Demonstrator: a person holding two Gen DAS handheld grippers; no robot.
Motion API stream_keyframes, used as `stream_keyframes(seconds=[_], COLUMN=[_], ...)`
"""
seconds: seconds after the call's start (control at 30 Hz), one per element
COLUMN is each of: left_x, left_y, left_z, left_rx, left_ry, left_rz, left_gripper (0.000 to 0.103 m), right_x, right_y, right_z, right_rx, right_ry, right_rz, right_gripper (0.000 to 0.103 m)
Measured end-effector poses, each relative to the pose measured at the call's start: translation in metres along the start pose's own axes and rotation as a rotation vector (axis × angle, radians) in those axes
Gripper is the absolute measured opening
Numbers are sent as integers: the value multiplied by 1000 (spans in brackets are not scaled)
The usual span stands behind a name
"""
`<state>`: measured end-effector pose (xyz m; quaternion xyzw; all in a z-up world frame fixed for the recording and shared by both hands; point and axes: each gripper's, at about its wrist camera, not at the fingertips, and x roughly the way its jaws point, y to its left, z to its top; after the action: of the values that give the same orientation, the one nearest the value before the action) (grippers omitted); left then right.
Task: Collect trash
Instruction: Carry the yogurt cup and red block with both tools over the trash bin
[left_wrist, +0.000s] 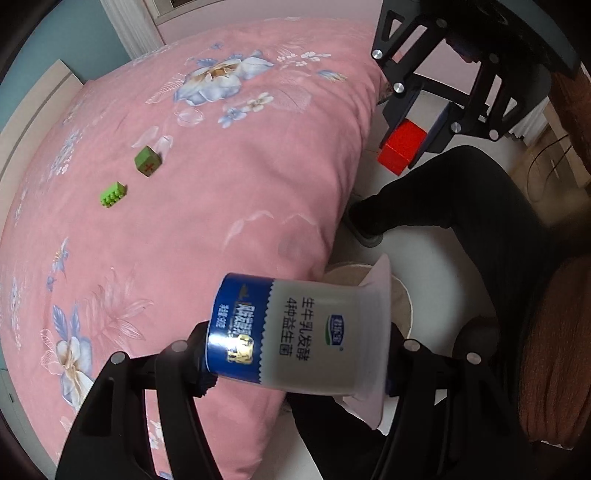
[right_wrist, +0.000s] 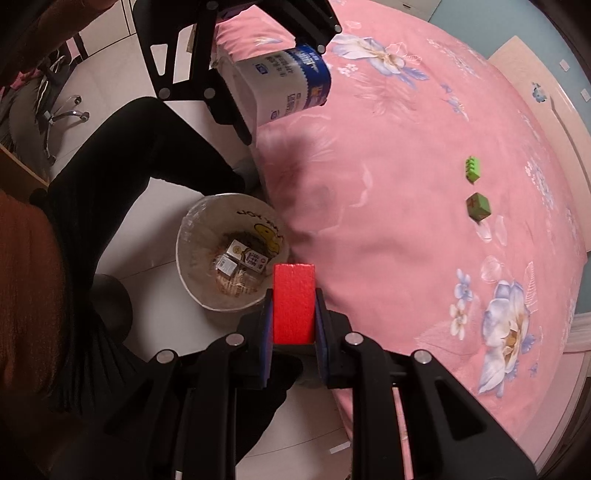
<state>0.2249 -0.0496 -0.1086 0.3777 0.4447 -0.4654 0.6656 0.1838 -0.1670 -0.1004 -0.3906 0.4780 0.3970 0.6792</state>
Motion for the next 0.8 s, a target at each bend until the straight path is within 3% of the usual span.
stream_keyframes(seconds=[0.8], left_x=[72], left_y=[-33], left_z=[-36], left_rx=[-25], left_ry=[60], left_rz=[-96], left_gripper=[66], right_x=[74], right_y=[51], right_z=[9], right_rx=[-22], right_ry=[20], right_rz=[124], right_gripper=[21])
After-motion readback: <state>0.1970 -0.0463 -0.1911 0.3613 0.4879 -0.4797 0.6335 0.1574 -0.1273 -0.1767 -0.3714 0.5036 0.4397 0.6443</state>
